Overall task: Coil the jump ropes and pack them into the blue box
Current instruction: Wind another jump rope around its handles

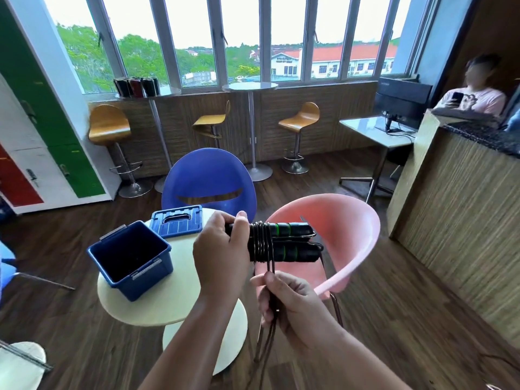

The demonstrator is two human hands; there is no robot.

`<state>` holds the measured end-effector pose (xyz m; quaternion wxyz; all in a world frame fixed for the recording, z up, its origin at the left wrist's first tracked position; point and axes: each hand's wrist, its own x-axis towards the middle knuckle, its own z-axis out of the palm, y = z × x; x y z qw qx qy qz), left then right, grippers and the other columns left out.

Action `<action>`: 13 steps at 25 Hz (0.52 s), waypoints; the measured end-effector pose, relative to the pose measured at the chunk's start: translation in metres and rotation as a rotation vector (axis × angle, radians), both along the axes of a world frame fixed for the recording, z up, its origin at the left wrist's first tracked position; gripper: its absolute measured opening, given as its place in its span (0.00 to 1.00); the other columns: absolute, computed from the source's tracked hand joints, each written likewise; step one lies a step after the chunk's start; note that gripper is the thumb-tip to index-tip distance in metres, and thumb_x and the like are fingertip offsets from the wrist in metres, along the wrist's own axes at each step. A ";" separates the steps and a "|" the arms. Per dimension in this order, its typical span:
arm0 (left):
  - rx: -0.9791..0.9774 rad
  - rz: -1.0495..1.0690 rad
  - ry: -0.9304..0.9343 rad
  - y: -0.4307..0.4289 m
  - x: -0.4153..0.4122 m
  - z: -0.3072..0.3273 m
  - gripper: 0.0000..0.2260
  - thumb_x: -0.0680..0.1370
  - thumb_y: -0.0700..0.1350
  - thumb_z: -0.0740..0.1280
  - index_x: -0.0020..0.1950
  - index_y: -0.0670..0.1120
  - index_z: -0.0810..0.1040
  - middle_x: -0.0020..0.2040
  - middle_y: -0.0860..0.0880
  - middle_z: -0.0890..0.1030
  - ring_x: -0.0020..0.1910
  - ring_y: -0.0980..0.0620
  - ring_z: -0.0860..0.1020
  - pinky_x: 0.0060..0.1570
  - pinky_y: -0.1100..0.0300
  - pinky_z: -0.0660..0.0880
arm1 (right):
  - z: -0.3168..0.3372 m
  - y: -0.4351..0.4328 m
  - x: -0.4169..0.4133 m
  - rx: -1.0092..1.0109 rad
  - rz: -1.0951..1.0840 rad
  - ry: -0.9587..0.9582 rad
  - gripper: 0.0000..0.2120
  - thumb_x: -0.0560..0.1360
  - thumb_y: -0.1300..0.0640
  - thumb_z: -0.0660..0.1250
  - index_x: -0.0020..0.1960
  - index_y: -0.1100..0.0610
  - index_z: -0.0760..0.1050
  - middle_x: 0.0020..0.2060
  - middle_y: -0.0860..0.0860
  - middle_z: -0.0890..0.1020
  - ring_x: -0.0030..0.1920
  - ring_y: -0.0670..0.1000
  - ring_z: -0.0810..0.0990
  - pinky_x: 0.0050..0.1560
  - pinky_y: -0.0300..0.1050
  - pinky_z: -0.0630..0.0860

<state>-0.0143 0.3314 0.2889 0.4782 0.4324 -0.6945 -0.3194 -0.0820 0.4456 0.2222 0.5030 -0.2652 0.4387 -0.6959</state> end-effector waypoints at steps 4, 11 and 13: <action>0.327 -0.162 0.168 -0.003 0.003 -0.002 0.15 0.76 0.51 0.68 0.31 0.48 0.73 0.27 0.54 0.73 0.27 0.55 0.70 0.34 0.57 0.69 | 0.010 0.007 -0.030 -0.016 0.229 0.164 0.09 0.75 0.61 0.66 0.45 0.57 0.86 0.31 0.51 0.79 0.34 0.49 0.76 0.40 0.43 0.79; 0.050 -0.512 -0.355 -0.002 0.019 0.013 0.09 0.70 0.53 0.65 0.33 0.50 0.75 0.27 0.54 0.73 0.28 0.56 0.71 0.31 0.58 0.69 | 0.082 -0.004 -0.088 0.355 0.427 0.938 0.11 0.70 0.56 0.62 0.36 0.61 0.80 0.30 0.47 0.77 0.30 0.43 0.72 0.36 0.40 0.70; -0.096 -0.465 -0.549 -0.003 0.020 0.016 0.09 0.70 0.55 0.64 0.36 0.51 0.76 0.29 0.51 0.77 0.32 0.54 0.75 0.33 0.56 0.72 | 0.105 -0.011 -0.086 0.450 0.527 1.429 0.11 0.74 0.54 0.64 0.36 0.55 0.80 0.26 0.43 0.75 0.30 0.43 0.71 0.36 0.42 0.68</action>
